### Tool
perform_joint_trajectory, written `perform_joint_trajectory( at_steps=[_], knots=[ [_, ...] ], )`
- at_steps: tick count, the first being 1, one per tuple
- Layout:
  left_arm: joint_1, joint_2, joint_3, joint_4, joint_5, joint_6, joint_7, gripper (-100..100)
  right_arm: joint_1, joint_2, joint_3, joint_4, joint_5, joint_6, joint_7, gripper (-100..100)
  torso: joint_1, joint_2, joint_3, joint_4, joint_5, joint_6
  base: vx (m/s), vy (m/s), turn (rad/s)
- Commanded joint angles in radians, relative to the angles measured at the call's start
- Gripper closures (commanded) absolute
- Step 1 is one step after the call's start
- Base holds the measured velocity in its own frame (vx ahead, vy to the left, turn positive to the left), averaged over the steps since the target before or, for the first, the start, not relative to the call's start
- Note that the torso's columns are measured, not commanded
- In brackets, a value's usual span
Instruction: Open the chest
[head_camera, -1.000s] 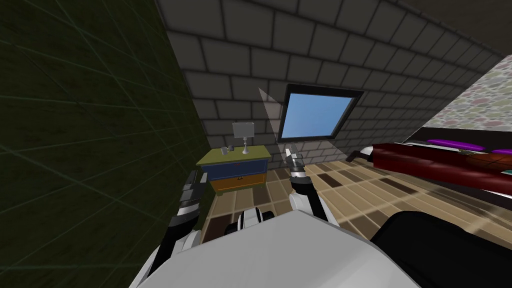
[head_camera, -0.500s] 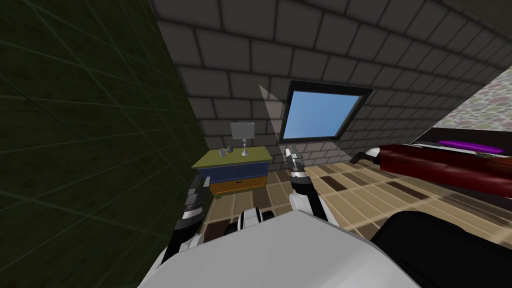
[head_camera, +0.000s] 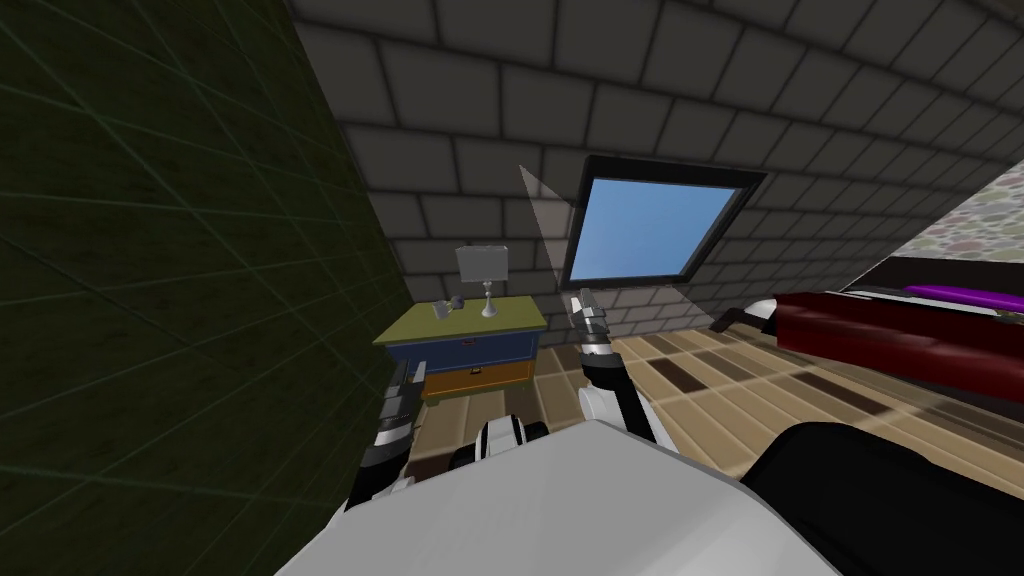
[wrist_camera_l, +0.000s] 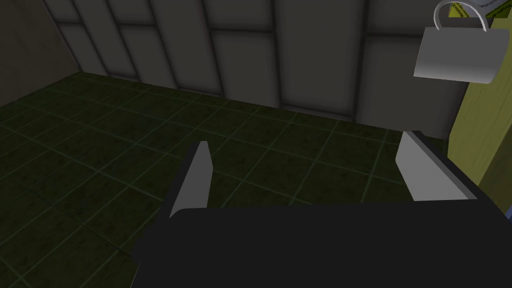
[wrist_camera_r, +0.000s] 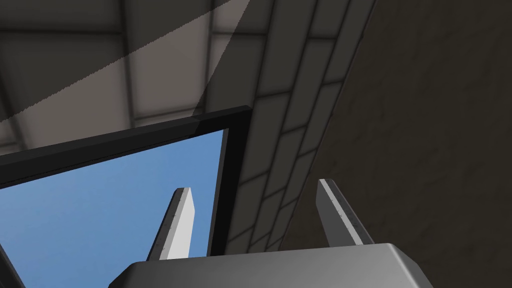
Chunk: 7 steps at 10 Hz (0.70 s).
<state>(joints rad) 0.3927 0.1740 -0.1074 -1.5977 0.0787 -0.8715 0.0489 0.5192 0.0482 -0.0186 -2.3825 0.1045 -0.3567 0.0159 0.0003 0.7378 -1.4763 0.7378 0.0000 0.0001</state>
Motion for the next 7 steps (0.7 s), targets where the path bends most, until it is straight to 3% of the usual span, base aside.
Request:
perform_joint_trajectory(
  at_steps=[1,7],
  knots=[
    [-0.007,-0.005,-0.014,0.066,0.002,-0.037,-0.002,-100,0.000,0.000,0.000,0.000,0.000,0.000,0.000,0,0.000,0.000,0.000,0.000,0.000,0.000,0.085,-0.031,0.014],
    [-0.031,-0.016,-0.045,0.230,0.009,-0.133,-0.006,-100,0.000,0.000,0.000,0.000,0.000,0.000,0.000,0,0.000,-0.001,0.000,0.000,0.000,0.000,0.082,-0.037,0.018]
  ],
)
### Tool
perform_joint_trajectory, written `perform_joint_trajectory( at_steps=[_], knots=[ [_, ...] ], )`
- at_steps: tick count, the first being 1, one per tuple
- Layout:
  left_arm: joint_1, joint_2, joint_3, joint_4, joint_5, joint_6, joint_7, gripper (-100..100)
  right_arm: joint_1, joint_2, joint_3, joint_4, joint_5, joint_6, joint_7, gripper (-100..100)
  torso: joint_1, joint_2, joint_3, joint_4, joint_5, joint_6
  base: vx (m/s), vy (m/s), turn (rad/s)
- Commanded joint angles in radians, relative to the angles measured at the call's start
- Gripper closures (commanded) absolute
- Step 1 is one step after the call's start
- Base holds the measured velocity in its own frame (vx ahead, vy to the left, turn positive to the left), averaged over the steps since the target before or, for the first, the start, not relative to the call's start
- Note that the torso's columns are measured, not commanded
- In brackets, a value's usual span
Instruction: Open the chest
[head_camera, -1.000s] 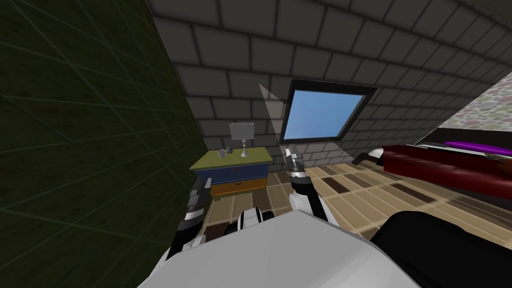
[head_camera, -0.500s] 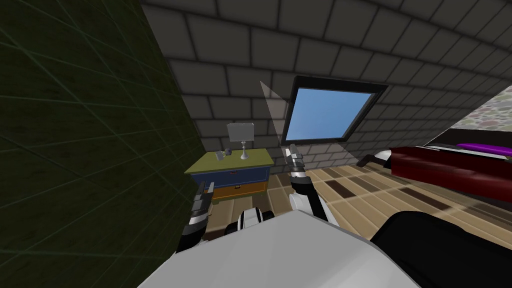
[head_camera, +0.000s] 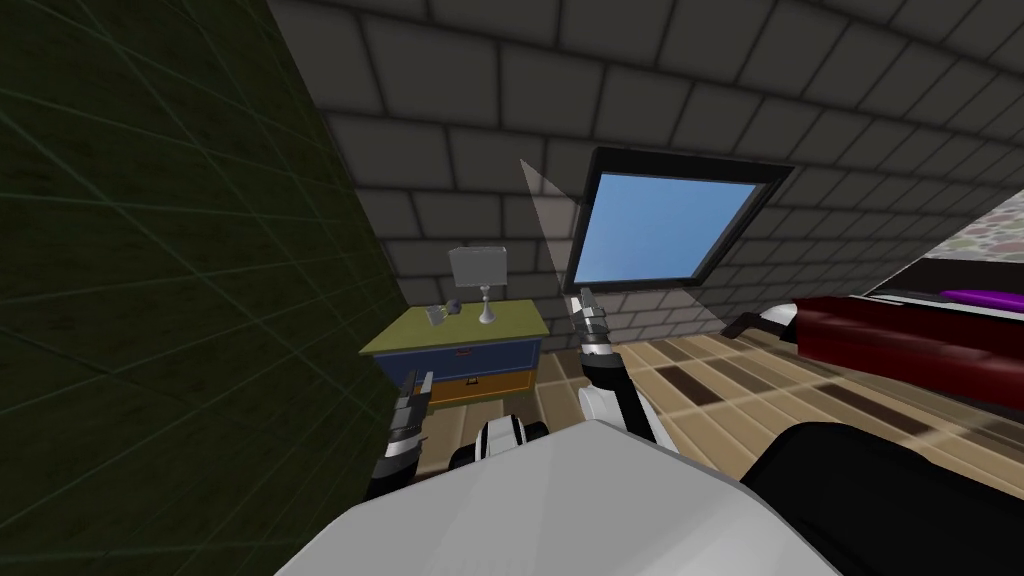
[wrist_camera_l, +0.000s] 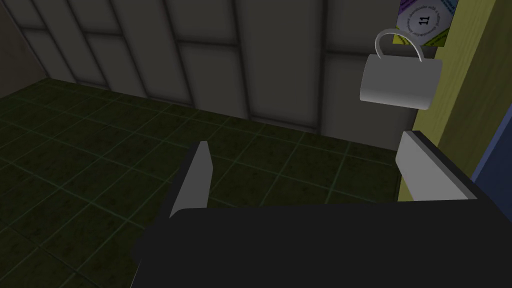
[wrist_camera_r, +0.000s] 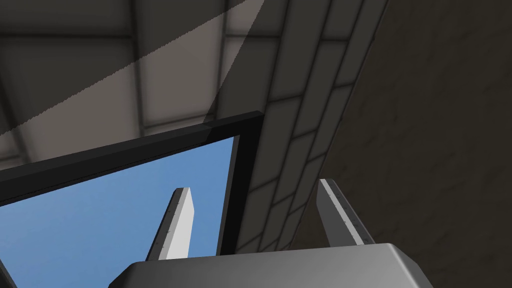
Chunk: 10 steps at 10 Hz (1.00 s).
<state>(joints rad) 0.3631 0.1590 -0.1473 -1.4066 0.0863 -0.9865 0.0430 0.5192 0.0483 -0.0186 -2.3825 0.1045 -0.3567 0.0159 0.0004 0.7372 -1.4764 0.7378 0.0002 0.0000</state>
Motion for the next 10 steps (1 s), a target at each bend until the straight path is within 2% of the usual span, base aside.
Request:
perform_joint_trajectory(
  at_steps=[1,2,3,4,5,6,9,10],
  knots=[
    [-0.010,-0.006,-0.016,0.070,0.004,-0.050,-0.001,-100,0.000,0.000,0.000,0.000,0.000,0.000,0.000,0,0.001,0.001,0.001,0.000,0.000,0.000,0.093,-0.029,0.017],
    [-0.010,-0.006,-0.016,0.095,0.004,-0.050,-0.001,-100,0.000,0.000,0.000,0.000,0.000,0.000,0.000,0,0.000,0.000,0.000,0.000,0.000,0.000,0.079,-0.027,0.015],
    [-0.019,-0.011,-0.026,0.136,0.006,-0.081,-0.002,-100,0.000,0.000,0.000,0.000,0.000,0.000,0.000,0,0.000,0.001,0.001,0.000,0.000,0.000,0.085,-0.034,0.028],
    [-0.019,-0.011,-0.026,0.152,0.006,-0.081,-0.002,-100,0.000,0.000,0.000,0.000,0.000,0.000,0.000,0,-0.001,0.001,0.001,0.000,0.000,0.000,0.081,-0.030,0.013],
    [-0.028,-0.016,-0.037,0.191,0.008,-0.112,-0.004,-100,0.000,0.000,0.000,0.000,0.000,0.000,0.000,0,0.000,0.001,0.001,0.000,0.000,0.000,0.089,-0.044,0.021],
    [-0.028,-0.016,-0.037,0.209,0.008,-0.112,-0.004,-100,0.000,0.000,0.000,0.000,0.000,0.000,0.000,0,-0.001,0.000,0.000,0.000,0.000,0.000,0.079,-0.041,0.013],
    [-0.045,-0.026,-0.057,0.300,0.012,-0.171,-0.006,-100,0.000,0.000,0.000,0.000,0.000,0.000,0.000,0,0.000,0.001,0.001,0.000,0.000,0.000,0.085,-0.033,0.019],
    [-0.045,-0.026,-0.057,0.320,0.012,-0.171,-0.006,-100,0.000,0.000,0.000,0.000,0.000,0.000,0.000,0,0.000,0.001,0.001,0.000,0.000,0.000,0.071,-0.020,0.012]
  ],
)
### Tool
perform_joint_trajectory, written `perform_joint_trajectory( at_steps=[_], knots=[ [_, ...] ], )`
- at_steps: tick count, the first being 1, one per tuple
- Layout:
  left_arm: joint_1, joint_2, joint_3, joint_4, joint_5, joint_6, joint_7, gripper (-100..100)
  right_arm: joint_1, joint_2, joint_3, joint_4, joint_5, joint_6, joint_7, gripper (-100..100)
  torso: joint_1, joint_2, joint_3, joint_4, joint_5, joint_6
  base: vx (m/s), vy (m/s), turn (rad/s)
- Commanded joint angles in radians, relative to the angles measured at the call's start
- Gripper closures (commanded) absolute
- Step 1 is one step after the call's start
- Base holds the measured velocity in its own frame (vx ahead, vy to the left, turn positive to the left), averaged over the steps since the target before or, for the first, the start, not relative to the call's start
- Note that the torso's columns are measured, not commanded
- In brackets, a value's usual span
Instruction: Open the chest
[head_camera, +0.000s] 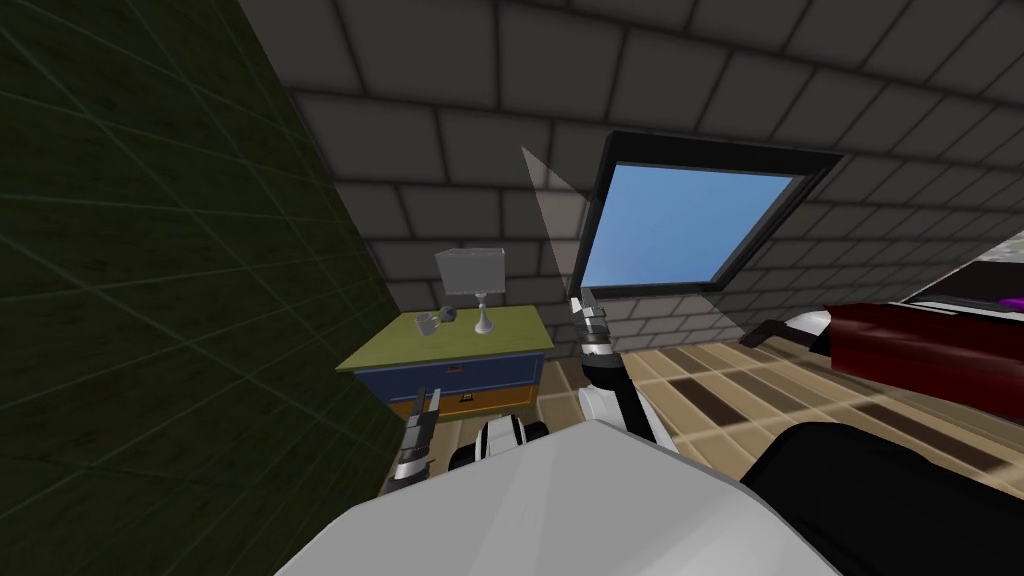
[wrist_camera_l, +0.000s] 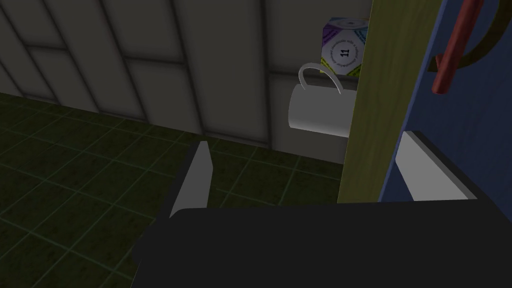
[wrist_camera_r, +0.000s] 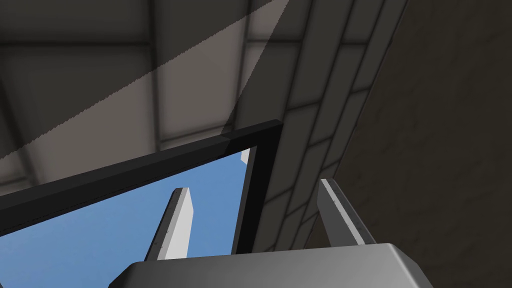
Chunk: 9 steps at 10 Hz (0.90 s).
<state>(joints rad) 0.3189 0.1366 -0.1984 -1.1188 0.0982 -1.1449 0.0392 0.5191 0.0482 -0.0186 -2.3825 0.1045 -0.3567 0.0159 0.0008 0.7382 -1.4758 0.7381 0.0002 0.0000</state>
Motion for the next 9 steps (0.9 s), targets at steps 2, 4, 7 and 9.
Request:
perform_joint_trajectory(
  at_steps=[2,4,7,9],
  knots=[
    [-0.009,-0.009,-0.016,0.086,0.002,-0.042,-0.003,-100,0.000,0.000,0.000,0.000,0.000,0.000,0.000,0,-0.002,0.000,0.000,0.000,0.000,0.000,0.079,-0.041,0.019],
    [-0.017,-0.013,-0.025,0.137,0.004,-0.069,-0.005,-100,0.000,0.000,0.000,0.000,0.000,0.000,0.000,0,-0.001,-0.001,-0.001,0.000,0.000,0.000,0.080,-0.034,0.014],
    [-0.031,-0.019,-0.043,0.232,0.008,-0.121,-0.007,-100,0.000,0.000,0.000,0.000,0.000,0.000,0.000,0,-0.001,-0.002,-0.001,-0.001,0.000,0.000,0.098,-0.034,0.021],
    [-0.044,-0.021,-0.058,0.312,0.011,-0.166,-0.008,-100,0.000,0.000,0.000,0.000,0.000,0.000,0.000,0,-0.001,0.001,0.000,0.000,0.000,0.000,0.080,-0.043,0.019]
  ],
)
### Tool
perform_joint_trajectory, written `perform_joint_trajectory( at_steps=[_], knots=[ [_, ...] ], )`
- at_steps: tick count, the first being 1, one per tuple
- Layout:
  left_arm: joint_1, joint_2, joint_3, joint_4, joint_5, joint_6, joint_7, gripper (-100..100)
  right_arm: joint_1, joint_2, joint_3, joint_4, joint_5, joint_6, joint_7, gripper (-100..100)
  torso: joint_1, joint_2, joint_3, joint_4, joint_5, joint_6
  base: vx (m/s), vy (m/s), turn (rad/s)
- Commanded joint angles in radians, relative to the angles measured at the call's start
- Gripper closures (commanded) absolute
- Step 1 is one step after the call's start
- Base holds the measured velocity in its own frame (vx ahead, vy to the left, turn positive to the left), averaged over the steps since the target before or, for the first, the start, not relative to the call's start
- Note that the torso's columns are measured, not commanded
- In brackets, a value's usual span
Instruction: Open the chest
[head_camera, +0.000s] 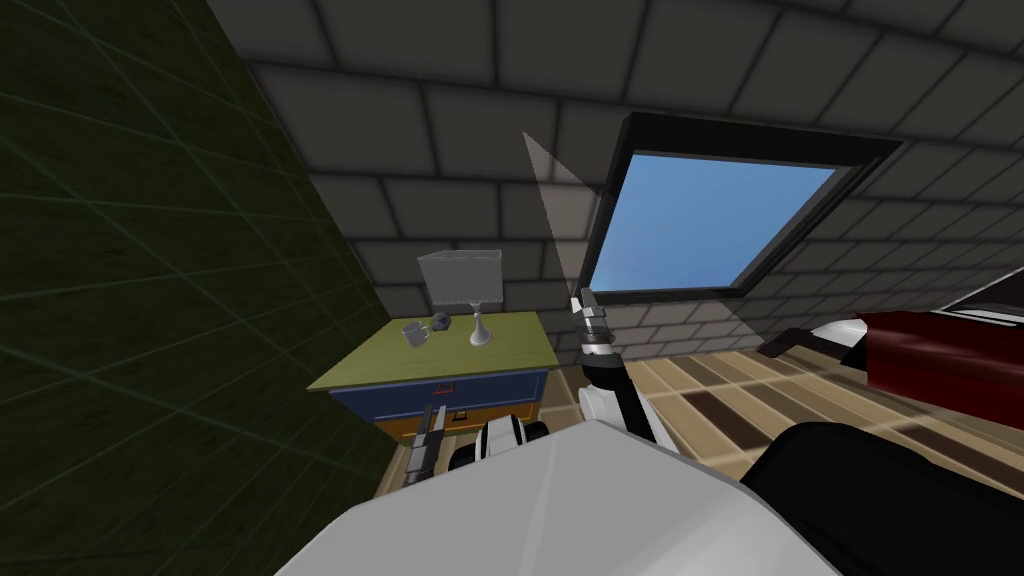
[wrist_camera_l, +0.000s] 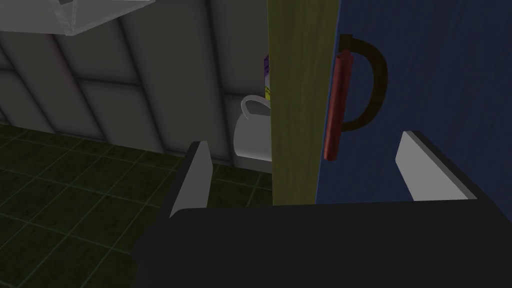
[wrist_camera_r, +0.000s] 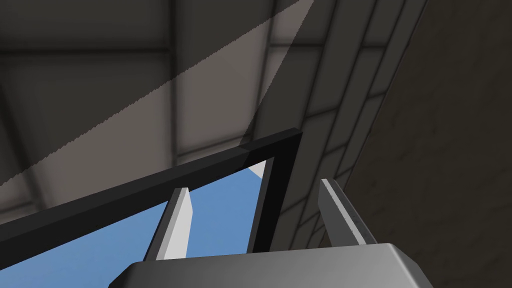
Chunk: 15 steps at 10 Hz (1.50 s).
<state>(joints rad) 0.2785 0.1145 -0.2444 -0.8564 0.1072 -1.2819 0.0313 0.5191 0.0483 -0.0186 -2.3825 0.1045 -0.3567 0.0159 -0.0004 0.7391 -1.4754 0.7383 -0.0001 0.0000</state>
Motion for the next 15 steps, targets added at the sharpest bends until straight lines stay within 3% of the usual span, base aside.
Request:
perform_joint_trajectory(
  at_steps=[1,3,12,15],
  knots=[
    [-0.009,0.002,-0.018,0.086,0.004,-0.049,-0.001,-100,0.000,0.000,0.000,0.000,0.000,0.000,0.000,0,0.000,0.000,0.000,0.000,0.000,0.000,0.019,-0.002,-0.015],
    [-0.017,0.006,-0.029,0.143,0.006,-0.082,-0.002,-100,0.000,0.000,0.000,0.000,0.000,0.000,0.000,0,0.002,0.002,0.002,0.001,0.001,0.000,-0.001,-0.002,0.005],
    [-0.017,0.006,-0.029,0.143,0.006,-0.082,-0.002,-100,0.000,0.000,0.000,0.000,0.000,0.000,0.000,0,0.000,-0.001,0.000,0.000,0.000,0.000,0.001,0.001,-0.003],
    [-0.042,0.013,-0.017,0.113,0.005,-0.019,0.002,-100,0.000,0.000,0.000,0.000,0.000,0.000,0.000,0,0.000,0.000,0.000,0.000,0.000,0.000,-0.020,-0.021,0.003]
  ],
)
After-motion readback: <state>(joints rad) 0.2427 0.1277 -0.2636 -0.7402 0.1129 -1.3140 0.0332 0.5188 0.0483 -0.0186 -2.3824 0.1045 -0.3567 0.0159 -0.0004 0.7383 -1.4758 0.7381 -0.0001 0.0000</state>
